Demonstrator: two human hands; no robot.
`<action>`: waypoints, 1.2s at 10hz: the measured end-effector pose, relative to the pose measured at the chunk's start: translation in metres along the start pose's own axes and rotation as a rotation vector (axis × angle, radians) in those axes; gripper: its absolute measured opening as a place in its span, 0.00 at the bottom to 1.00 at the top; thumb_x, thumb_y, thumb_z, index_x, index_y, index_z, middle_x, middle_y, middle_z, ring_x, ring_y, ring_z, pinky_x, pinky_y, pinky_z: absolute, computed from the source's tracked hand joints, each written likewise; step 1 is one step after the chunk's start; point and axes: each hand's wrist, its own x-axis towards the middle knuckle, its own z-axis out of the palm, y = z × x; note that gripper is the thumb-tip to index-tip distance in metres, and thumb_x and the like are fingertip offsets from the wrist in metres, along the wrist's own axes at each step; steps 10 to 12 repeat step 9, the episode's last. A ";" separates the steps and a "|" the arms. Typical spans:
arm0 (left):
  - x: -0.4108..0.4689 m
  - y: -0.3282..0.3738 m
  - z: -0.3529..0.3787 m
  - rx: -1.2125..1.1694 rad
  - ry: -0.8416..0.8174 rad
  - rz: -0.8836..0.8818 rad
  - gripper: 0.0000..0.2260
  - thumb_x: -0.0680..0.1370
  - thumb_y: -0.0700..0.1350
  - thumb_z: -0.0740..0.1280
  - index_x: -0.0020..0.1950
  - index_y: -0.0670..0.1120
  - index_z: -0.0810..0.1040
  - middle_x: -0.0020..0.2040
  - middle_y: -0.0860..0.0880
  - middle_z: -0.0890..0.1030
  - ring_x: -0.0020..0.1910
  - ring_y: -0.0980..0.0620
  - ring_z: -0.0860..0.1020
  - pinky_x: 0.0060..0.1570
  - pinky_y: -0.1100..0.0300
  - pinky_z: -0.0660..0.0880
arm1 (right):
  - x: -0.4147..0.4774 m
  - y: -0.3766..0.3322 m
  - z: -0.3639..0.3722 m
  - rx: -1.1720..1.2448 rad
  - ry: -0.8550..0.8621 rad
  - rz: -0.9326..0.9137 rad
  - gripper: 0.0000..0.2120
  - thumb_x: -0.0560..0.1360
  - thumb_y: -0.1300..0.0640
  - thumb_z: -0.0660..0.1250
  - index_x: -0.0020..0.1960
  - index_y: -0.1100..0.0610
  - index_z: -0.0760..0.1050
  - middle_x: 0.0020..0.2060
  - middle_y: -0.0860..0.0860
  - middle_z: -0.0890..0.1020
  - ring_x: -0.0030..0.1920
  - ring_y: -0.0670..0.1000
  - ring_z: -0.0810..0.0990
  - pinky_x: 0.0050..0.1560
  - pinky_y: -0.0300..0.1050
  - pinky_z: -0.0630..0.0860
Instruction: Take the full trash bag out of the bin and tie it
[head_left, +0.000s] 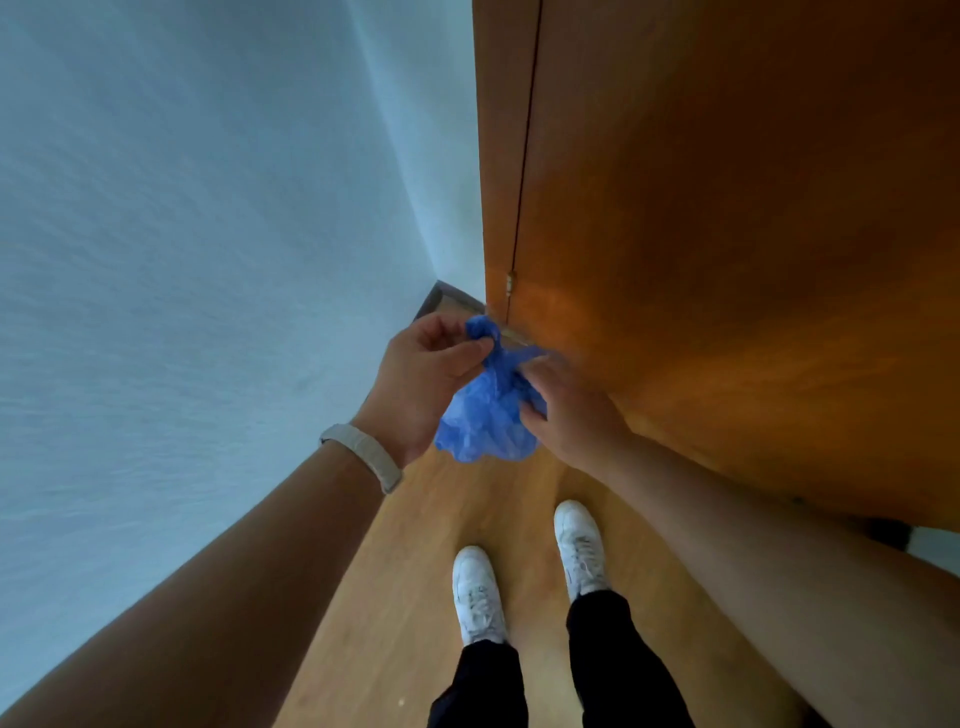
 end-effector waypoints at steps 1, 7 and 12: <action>0.055 -0.052 -0.002 -0.045 0.025 -0.041 0.03 0.71 0.35 0.70 0.42 0.42 0.81 0.47 0.35 0.83 0.48 0.38 0.82 0.54 0.47 0.79 | 0.028 0.048 0.048 0.005 -0.034 -0.012 0.13 0.74 0.56 0.67 0.57 0.56 0.73 0.51 0.54 0.79 0.51 0.54 0.78 0.47 0.54 0.78; 0.238 -0.264 -0.042 0.281 0.221 -0.188 0.05 0.70 0.38 0.69 0.42 0.47 0.82 0.40 0.47 0.83 0.37 0.51 0.79 0.37 0.58 0.76 | 0.081 0.181 0.206 -0.023 -0.277 0.082 0.17 0.77 0.54 0.63 0.66 0.54 0.72 0.64 0.51 0.75 0.59 0.55 0.77 0.52 0.53 0.78; 0.204 -0.234 -0.040 0.450 0.243 -0.107 0.10 0.74 0.41 0.67 0.54 0.46 0.80 0.52 0.48 0.82 0.53 0.51 0.80 0.56 0.56 0.76 | 0.066 0.139 0.148 -0.021 -0.192 0.034 0.17 0.77 0.52 0.64 0.65 0.53 0.73 0.61 0.52 0.77 0.57 0.54 0.77 0.49 0.50 0.78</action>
